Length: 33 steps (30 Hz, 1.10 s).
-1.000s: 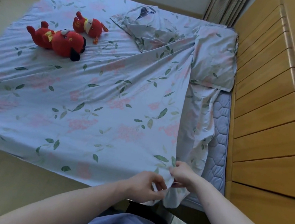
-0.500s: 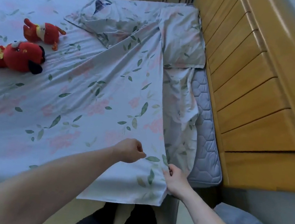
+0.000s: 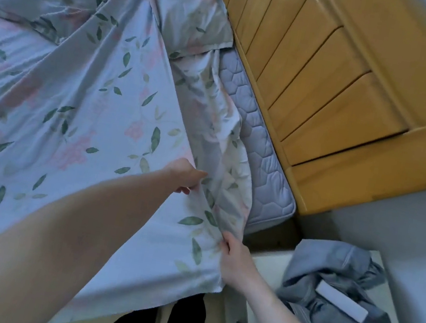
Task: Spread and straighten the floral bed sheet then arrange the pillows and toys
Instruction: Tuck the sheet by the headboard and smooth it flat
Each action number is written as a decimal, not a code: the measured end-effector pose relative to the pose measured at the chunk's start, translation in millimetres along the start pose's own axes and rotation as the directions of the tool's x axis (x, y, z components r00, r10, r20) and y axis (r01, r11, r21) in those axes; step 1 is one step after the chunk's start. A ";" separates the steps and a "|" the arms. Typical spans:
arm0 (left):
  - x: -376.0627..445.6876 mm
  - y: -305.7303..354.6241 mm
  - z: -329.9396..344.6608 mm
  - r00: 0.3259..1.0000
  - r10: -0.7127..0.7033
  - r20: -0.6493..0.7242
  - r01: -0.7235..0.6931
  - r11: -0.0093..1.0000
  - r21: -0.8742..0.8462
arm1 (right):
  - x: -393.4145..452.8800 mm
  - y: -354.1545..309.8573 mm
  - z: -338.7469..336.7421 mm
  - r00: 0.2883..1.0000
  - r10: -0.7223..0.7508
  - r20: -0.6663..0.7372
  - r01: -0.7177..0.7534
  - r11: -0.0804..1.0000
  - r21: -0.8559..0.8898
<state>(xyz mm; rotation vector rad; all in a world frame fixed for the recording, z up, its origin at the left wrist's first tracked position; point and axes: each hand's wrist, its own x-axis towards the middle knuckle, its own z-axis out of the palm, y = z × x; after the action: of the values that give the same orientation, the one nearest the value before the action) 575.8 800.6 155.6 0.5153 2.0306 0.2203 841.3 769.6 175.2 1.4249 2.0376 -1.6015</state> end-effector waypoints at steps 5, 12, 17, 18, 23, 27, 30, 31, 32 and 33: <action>21.0 15.1 22.0 0.997 -0.054 0.053 0.055 0.998 -0.030 | 3.1 30.1 -31.0 0.998 -0.037 0.059 0.045 0.987 -0.154; 18.6 66.2 88.4 0.974 0.164 0.159 -0.125 0.965 -0.230 | 1.9 104.2 -110.3 0.997 0.081 0.002 -0.077 0.954 -0.290; 23.6 94.8 117.6 0.971 0.171 0.164 -0.125 0.958 -0.257 | 7.6 125.8 -139.3 0.988 0.154 -0.032 -0.157 0.938 -0.308; 26.4 97.8 119.8 0.973 0.166 0.162 -0.120 0.958 -0.261 | 12.0 127.2 -141.2 0.985 0.169 -0.028 -0.169 0.935 -0.313; 53.7 108.6 111.9 0.973 0.203 0.112 -0.166 0.946 -0.279 | 61.7 132.0 -142.6 0.979 0.201 -0.026 -0.199 0.927 -0.318; 79.4 107.2 99.7 0.972 0.216 0.093 -0.182 0.941 -0.285 | 112.3 132.7 -137.6 0.974 0.225 -0.013 -0.219 0.932 -0.289; 93.7 104.8 107.0 0.972 0.205 0.116 -0.167 0.947 -0.273 | 135.4 141.8 -131.8 0.957 0.291 -0.005 -0.280 0.915 -0.291; 96.2 103.7 112.7 0.972 0.197 0.132 -0.157 0.951 -0.266 | 139.3 146.4 -129.8 0.944 0.331 -0.002 -0.318 0.906 -0.278; 104.8 103.4 122.2 0.970 0.193 0.145 -0.152 0.954 -0.258 | 148.6 155.5 -128.2 0.928 0.373 -0.001 -0.360 0.896 -0.261; 109.6 102.0 129.5 0.970 0.190 0.150 -0.149 0.957 -0.250 | 155.0 161.5 -126.1 0.912 0.409 -0.003 -0.398 0.886 -0.238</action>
<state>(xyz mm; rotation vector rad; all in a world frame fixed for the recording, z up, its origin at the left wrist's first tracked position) 669.3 933.1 42.1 0.5393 1.7629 0.4998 931.9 953.9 20.9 1.5734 1.6874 -1.1700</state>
